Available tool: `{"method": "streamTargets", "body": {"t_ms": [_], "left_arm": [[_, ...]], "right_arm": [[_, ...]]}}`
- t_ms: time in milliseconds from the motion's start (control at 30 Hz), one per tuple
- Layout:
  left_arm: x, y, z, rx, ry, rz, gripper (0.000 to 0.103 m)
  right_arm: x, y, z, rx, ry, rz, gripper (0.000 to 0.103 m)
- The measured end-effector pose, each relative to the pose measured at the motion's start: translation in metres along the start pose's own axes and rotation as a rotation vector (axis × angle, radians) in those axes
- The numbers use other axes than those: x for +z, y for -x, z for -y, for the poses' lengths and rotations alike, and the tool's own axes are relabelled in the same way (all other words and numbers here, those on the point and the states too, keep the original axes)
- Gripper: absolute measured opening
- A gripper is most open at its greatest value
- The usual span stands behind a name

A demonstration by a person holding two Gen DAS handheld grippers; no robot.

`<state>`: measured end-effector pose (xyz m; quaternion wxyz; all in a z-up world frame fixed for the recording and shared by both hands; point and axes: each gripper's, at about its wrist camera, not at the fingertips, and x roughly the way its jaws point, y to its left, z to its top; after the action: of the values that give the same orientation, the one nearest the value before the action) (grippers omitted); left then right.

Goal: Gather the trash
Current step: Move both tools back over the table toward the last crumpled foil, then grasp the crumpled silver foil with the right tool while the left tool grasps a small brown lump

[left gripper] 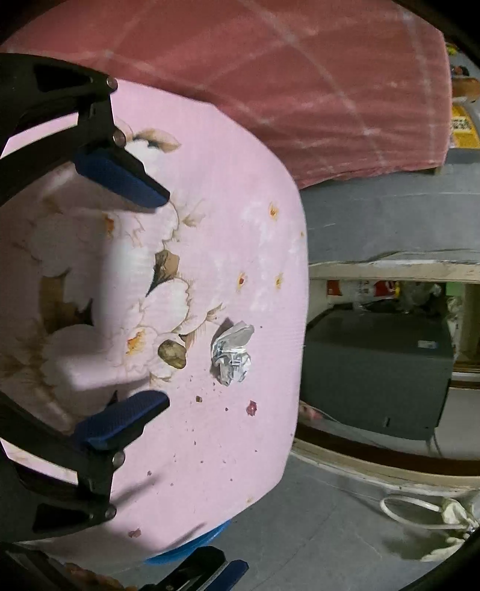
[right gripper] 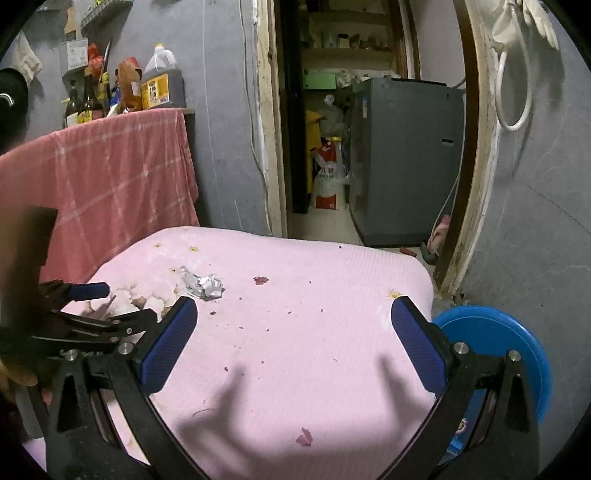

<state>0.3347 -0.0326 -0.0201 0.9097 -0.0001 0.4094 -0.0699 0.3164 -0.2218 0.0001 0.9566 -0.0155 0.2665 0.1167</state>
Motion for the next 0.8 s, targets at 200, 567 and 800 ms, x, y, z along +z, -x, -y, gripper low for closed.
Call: {"method": "streamTargets", "body": {"t_ms": [200, 567, 800], "left_arm": [[0.005, -0.016, 0.002, -0.030, -0.025, -0.047, 0.064], [0.004, -0.020, 0.008, -0.098, -0.102, -0.057, 0.012], [0.008, -0.019, -0.015, -0.129, 0.005, -0.057, 0.010]], "right_arm": [[0.002, -0.021, 0.004, 0.011, -0.010, -0.058, 0.103], [0.008, -0.069, 0.000, 0.128, -0.031, -0.236, 0.089], [0.010, -0.097, -0.019, 0.194, 0.000, -0.348, 0.081]]}}
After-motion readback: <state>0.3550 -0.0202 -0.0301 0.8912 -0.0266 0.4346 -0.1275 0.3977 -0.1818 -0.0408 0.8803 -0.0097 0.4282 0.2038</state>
